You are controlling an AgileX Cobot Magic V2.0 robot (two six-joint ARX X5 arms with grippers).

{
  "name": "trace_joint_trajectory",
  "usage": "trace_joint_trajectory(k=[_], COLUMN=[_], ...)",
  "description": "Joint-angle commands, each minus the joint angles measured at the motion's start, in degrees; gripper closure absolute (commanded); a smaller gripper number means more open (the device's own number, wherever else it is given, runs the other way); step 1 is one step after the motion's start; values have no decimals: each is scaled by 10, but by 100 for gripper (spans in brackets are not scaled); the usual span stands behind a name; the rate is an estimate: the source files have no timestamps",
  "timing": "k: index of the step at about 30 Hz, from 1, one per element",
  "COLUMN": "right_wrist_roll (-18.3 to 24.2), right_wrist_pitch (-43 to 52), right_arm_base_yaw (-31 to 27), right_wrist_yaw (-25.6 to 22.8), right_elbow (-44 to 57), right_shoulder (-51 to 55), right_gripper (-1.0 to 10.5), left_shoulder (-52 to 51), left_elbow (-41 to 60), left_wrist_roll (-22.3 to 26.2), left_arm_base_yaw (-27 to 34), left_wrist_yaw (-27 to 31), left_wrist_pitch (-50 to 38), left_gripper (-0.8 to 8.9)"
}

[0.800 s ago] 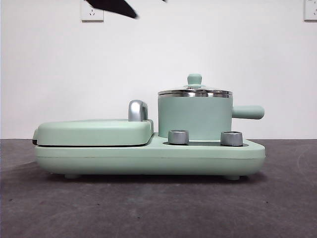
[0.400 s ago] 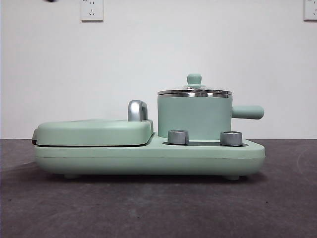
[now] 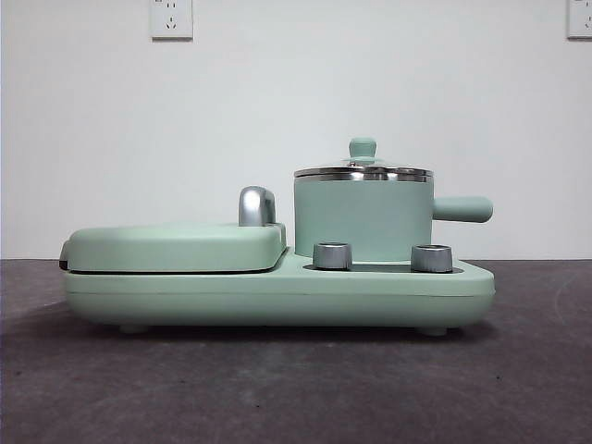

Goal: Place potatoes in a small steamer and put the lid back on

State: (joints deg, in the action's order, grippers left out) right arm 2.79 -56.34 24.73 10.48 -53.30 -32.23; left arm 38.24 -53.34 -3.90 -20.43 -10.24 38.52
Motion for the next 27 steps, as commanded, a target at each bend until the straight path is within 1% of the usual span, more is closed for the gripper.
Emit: trace_joint_trajectory(k=[1,17,18,19,20,22,23,25,27], right_wrist_roll=[-7,-9,-9,-9,-9,-9,-9,-9,-9], right_wrist_pitch=[27,40,40,40,40,40,40,40,40], right_arm_base_yaw=[4,3,3,3,3,3,3,3,3], right_wrist_yaw=[1,0,0,0,0,0,0,0,0], right_elbow=[-3,-3,-3,-3,-3,-3,-3,-3,-3], right_shoulder=[-2,3,3,3,3,3,3,3,3], right_gripper=[928,926,926,926,926,926,926,926,926], left_shoulder=[5,2,1,-4,-15,-51,-76,-125,-177], left_elbow=[-7,-7,-5,-2,12,70,113,203,294], left_wrist_roll=[0,0,10,34,41,58,59,57,50], left_arm_base_yaw=[-2,-2,-2,-1,4,20,34,65,108], left_wrist_yaw=[1,1,1,2,2,4,10,27,29], left_wrist_pitch=[-3,-4,-5,-8,-20,-83,-133,-233,-313], left_gripper=[807,807,807,807,807,807,807,807,807])
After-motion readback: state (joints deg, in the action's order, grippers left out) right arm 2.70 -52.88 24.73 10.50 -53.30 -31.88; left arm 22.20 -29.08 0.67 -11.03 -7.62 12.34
